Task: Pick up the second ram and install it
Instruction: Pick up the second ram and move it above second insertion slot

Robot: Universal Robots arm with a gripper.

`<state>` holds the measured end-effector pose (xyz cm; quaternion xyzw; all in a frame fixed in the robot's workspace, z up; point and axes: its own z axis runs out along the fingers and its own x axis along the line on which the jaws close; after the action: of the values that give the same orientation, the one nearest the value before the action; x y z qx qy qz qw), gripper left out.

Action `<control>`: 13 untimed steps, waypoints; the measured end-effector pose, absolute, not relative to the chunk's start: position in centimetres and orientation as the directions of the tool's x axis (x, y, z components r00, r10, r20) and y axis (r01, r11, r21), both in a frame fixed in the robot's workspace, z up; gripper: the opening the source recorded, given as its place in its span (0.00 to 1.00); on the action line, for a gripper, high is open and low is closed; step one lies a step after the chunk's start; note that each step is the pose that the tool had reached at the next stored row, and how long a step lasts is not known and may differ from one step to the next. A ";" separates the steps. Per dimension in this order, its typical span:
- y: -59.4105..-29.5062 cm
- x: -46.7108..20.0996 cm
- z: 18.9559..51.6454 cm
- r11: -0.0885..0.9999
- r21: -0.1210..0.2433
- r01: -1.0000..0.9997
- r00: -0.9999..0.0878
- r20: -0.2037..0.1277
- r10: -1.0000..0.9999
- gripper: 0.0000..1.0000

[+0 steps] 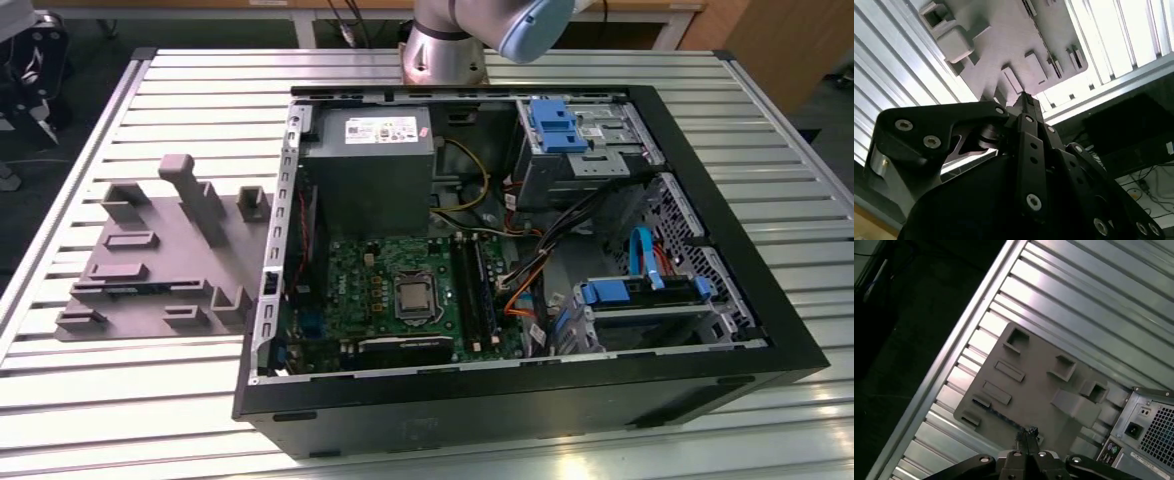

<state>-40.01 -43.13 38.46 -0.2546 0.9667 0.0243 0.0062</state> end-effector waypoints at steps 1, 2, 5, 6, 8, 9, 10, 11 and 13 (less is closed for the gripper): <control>-43.1 -40.0 38.4 0.860 0.044 -0.508 -0.861 -0.024 -0.508 0.11; -43.1 -40.0 38.4 0.850 0.044 -0.525 -0.851 -0.024 -0.524 0.11; -43.1 -40.0 38.3 0.820 0.044 -0.570 -0.822 -0.024 -0.570 0.11; -43.1 -40.0 38.3 0.810 0.044 -0.585 -0.811 -0.024 -0.584 0.11; -43.1 -40.0 38.3 0.788 0.044 -0.614 -0.790 -0.024 -0.613 0.11; -43.1 -40.0 38.2 0.777 0.043 -0.628 -0.779 -0.024 -0.627 0.11; -43.1 -40.0 38.2 0.765 0.043 -0.642 -0.766 -0.024 -0.642 0.11; -43.1 -40.0 38.2 0.754 0.043 -0.656 -0.755 -0.024 -0.656 0.11; -43.1 -40.0 38.1 0.730 0.043 -0.683 -0.731 -0.024 -0.682 0.11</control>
<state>-40.01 -43.13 38.14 -0.3669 0.9299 0.0245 0.0032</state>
